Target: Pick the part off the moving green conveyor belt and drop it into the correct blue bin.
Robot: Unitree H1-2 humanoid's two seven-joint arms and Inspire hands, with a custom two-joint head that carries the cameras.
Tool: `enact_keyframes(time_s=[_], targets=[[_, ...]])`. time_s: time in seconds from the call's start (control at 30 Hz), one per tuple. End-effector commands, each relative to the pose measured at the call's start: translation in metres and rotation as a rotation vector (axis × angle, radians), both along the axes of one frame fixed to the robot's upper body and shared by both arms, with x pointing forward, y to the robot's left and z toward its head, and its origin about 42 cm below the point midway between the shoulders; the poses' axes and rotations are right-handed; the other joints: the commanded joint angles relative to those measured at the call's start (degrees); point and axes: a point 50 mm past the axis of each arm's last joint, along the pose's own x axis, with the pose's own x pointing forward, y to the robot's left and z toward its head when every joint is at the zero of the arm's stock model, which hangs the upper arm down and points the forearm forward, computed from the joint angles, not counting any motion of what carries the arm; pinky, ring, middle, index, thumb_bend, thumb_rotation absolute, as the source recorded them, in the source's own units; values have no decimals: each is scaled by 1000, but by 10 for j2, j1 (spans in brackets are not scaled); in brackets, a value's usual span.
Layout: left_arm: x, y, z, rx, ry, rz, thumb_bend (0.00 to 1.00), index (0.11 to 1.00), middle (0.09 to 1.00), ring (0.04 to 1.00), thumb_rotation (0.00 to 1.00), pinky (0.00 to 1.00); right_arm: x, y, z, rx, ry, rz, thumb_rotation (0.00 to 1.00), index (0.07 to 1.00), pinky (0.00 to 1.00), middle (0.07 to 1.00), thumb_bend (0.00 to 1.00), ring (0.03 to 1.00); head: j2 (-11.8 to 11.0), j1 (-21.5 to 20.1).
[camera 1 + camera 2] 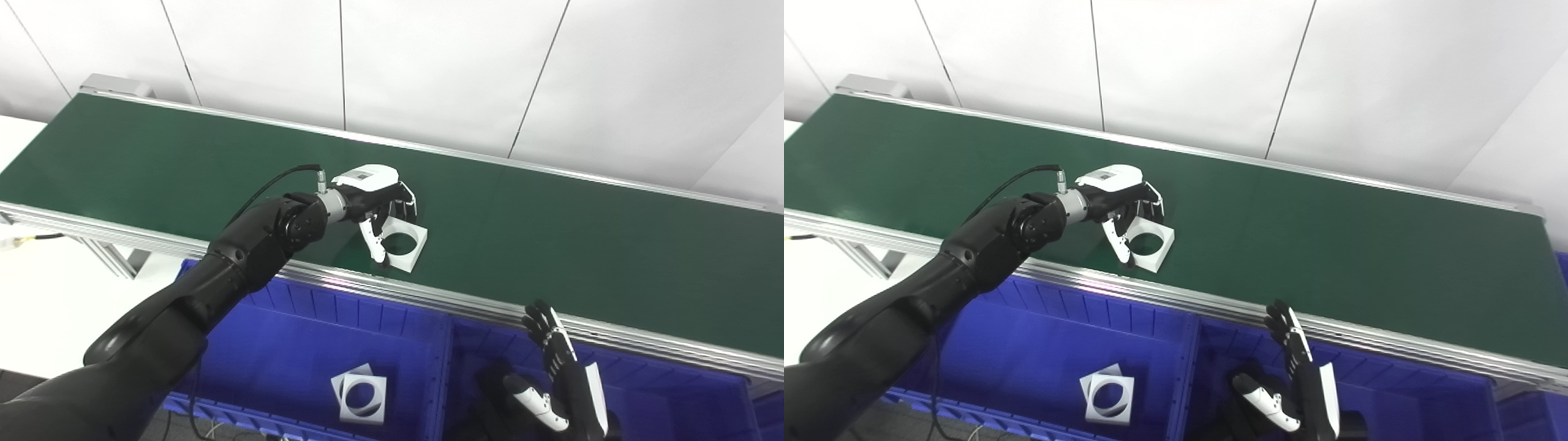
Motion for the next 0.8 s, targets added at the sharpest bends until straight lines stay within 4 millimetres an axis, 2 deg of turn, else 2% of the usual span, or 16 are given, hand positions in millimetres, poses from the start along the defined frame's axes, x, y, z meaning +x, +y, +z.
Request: enact_keyframes(time_s=[0.0,0.07,0.17,0.23,0.33,0.43,0.6,0.77], targets=[[6,5,18,-30,-60,0,493,544,473,373,0,362,3,1,13,18,-87,1,642,939,883,905,864,882,0,1],[4,8,26,-79,-90,7,492,548,464,360,0,331,1,2,13,22,-87,2,641,939,895,907,864,887,0,-3],[-1,13,46,-190,-153,25,494,539,473,367,0,355,0,4,13,25,-88,3,635,939,905,908,856,894,-1,-10],[-5,16,61,-269,-209,28,499,489,509,422,0,461,-1,5,13,16,-88,3,644,938,887,906,863,895,-2,-10],[-15,29,88,-370,-285,26,500,502,509,423,0,453,-2,8,13,14,-89,-6,645,929,867,894,880,889,-2,-22],[-27,42,105,-418,-343,32,500,507,504,424,0,450,-3,12,13,12,-91,-12,645,922,867,887,893,888,0,-37],[-53,55,110,-476,-356,35,501,501,501,440,0,464,-5,17,15,20,-97,-15,626,920,872,888,892,884,9,-61],[-82,58,93,-541,-337,26,501,498,500,446,0,454,-9,22,18,23,-102,-17,640,924,889,913,903,902,29,-100]])
